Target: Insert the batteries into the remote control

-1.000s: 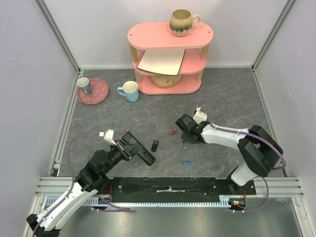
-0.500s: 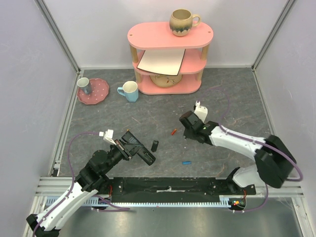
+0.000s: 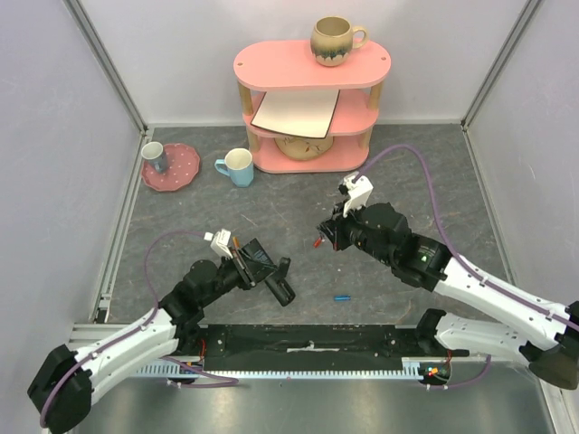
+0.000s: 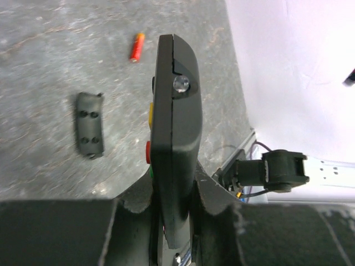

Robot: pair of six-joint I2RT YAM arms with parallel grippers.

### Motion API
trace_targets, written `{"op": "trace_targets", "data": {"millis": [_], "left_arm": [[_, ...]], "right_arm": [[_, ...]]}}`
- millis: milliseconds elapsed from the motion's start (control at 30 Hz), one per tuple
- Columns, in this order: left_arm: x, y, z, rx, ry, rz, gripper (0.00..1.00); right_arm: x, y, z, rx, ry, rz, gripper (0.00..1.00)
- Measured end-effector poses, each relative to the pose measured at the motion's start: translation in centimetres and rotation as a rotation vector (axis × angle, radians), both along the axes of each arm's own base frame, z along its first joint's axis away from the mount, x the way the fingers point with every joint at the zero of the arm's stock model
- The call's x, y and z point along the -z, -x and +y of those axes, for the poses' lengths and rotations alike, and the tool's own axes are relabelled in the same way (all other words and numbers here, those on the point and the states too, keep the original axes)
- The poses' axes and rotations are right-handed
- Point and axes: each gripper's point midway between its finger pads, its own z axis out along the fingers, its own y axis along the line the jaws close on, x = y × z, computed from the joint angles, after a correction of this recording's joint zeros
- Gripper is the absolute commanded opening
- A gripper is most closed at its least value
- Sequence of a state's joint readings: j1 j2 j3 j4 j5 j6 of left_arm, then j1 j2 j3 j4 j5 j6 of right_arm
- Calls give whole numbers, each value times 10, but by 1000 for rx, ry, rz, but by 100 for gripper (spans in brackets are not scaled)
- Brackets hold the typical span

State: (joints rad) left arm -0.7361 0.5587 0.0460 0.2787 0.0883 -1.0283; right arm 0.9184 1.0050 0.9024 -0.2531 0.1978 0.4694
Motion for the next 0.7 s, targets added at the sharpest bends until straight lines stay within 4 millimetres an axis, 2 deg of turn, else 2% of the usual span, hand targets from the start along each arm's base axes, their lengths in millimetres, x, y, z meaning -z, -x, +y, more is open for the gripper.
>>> {"op": "trace_targets", "data": {"millis": [100, 267, 433, 567, 700], "left_arm": [[-14, -2, -10, 32, 49, -44, 2], [-46, -5, -21, 70, 150, -141, 2], [-77, -6, -24, 82, 237, -236, 2], [-87, -6, -25, 82, 273, -264, 2], [-88, -7, -26, 81, 286, -256, 2]], "right_arm": [[-2, 15, 10, -78, 0, -42, 0], [8, 49, 35, -219, 46, -94, 0], [11, 80, 60, -317, 87, -160, 0], [11, 96, 70, -346, 102, -203, 0], [10, 102, 76, -343, 109, -236, 0]]}}
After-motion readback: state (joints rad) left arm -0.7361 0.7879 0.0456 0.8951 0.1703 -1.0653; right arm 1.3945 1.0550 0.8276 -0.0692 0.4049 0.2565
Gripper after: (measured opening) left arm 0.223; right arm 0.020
